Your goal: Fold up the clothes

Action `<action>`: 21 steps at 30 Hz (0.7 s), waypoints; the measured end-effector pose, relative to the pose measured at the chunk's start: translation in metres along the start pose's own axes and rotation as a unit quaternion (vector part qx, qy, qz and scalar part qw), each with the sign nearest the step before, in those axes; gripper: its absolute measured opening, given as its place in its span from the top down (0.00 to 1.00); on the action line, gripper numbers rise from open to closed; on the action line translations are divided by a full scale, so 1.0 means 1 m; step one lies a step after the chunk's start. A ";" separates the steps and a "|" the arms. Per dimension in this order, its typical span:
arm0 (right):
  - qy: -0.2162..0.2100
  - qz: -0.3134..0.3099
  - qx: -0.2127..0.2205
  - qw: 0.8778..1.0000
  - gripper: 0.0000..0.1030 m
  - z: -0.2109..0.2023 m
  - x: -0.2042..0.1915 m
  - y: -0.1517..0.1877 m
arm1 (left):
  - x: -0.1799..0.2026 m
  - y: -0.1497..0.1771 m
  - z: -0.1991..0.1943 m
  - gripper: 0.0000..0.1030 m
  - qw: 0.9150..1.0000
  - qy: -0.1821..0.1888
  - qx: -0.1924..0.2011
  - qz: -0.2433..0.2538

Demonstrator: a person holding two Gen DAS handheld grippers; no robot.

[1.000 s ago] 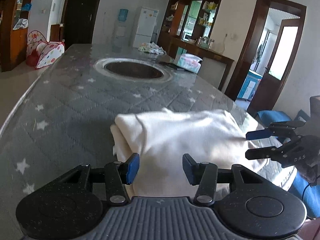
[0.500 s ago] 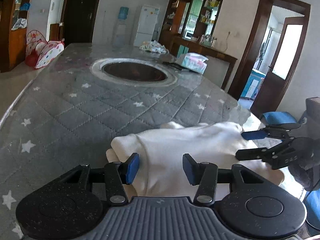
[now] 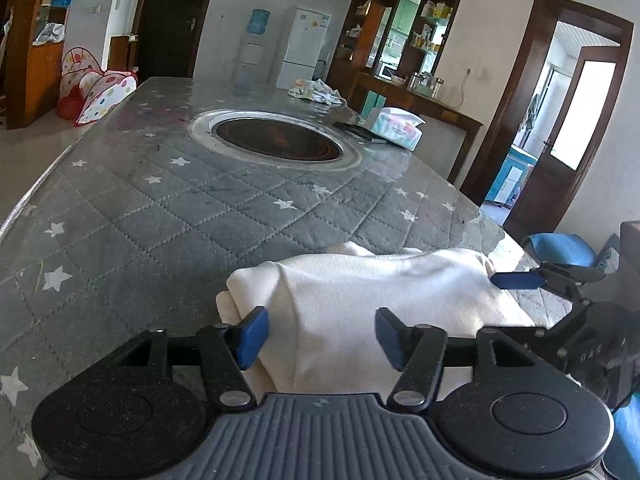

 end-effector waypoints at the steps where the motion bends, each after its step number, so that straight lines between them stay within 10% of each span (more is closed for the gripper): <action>1: 0.002 0.000 0.000 1.000 0.00 0.000 -0.001 0.000 | 0.001 0.000 -0.001 0.28 1.000 -0.002 0.002 0.000; 9: 0.011 -0.002 0.004 1.000 0.00 0.001 -0.003 0.003 | 0.004 -0.002 -0.006 0.01 1.000 -0.017 0.014 0.001; 21: 0.012 -0.003 0.022 1.000 0.00 0.002 -0.002 0.007 | 0.002 -0.001 -0.006 0.00 0.998 -0.058 0.020 -0.024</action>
Point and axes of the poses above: each gripper's, at about its wrist camera, not at the fingertips, and z roughly the way its jaws point, x to its right, y to its underside, the point moved 5 cm from there along z, roughly the way its jaws point, and after that the axes turned 5 degrees about -z, right-handed, at the moved point
